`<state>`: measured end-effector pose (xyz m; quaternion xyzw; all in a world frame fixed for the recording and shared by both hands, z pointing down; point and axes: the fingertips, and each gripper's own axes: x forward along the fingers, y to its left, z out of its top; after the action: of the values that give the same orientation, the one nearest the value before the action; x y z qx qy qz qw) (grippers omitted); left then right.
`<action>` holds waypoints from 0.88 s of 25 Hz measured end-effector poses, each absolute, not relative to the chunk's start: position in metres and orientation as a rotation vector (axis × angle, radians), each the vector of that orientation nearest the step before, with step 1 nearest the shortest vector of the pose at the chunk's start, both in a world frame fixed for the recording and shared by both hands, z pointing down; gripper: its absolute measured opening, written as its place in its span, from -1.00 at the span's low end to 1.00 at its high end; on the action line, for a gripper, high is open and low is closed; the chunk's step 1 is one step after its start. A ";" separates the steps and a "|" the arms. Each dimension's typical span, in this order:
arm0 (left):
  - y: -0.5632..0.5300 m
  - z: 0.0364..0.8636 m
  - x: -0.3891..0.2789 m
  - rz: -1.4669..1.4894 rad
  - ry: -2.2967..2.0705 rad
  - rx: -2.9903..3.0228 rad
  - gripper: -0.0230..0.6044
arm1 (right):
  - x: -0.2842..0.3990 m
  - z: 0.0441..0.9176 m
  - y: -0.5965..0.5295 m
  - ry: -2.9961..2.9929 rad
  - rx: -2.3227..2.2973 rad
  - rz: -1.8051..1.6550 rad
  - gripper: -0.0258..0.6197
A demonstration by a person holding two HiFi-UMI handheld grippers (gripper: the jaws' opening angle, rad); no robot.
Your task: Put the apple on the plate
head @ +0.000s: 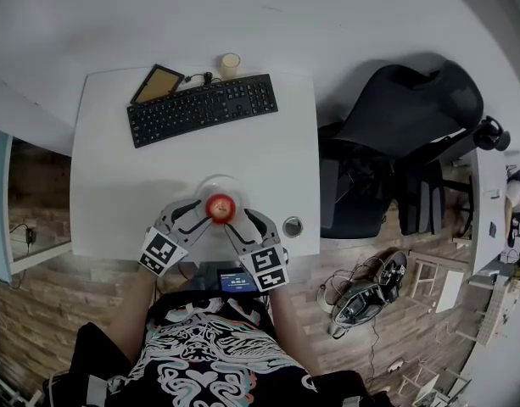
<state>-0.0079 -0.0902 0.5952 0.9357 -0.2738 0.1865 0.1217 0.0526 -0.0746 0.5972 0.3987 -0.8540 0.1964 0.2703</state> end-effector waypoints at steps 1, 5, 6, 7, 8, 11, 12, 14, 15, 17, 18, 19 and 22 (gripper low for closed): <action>-0.090 0.596 -0.007 0.538 -0.804 2.728 -0.33 | 0.054 0.597 -0.074 -2.297 1.079 0.516 -0.15; -0.087 0.586 -0.009 0.469 -0.864 2.712 -0.33 | 0.059 0.589 -0.071 -2.300 1.127 0.490 -0.17; -0.085 0.583 -0.011 0.450 -0.886 2.702 -0.43 | 0.061 0.587 -0.069 -2.298 1.148 0.494 -0.20; -0.084 0.580 -0.014 0.438 -0.912 2.694 -0.59 | 0.064 0.586 -0.067 -2.292 1.170 0.496 -0.23; -0.083 0.577 -0.018 0.434 -0.942 2.687 -0.75 | 0.068 0.584 -0.066 -2.286 1.194 0.491 -0.29; -0.082 0.569 -0.027 0.448 -1.030 2.667 -0.86 | 0.073 0.571 -0.063 -2.318 1.237 0.474 -0.81; -0.081 0.566 -0.029 0.453 -1.054 2.668 -0.87 | 0.074 0.565 -0.059 -2.346 1.243 0.484 -0.83; -0.073 0.556 -0.031 0.460 -1.092 2.676 -0.88 | 0.077 0.551 -0.051 -2.383 1.275 0.498 -0.83; -0.069 0.551 -0.032 0.461 -1.112 2.682 -0.87 | 0.078 0.543 -0.047 -2.389 1.301 0.491 -0.83; -0.061 0.536 -0.033 0.449 -1.157 2.695 -0.88 | 0.082 0.526 -0.038 -2.398 1.362 0.455 -0.83; -0.057 0.527 -0.033 0.434 -1.184 2.703 -0.88 | 0.085 0.517 -0.033 -2.410 1.390 0.433 -0.83; -0.052 0.517 -0.033 0.412 -1.213 2.712 -0.88 | 0.087 0.507 -0.027 -2.428 1.415 0.410 -0.83; -0.033 0.484 -0.031 0.364 -1.284 2.765 -0.88 | 0.095 0.476 -0.008 -2.473 1.480 0.345 -0.83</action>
<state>-0.0307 -0.0331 0.4842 0.9000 -0.4179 0.1184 0.0360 0.0955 -0.0077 0.4764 0.5061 -0.8460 0.1181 0.1193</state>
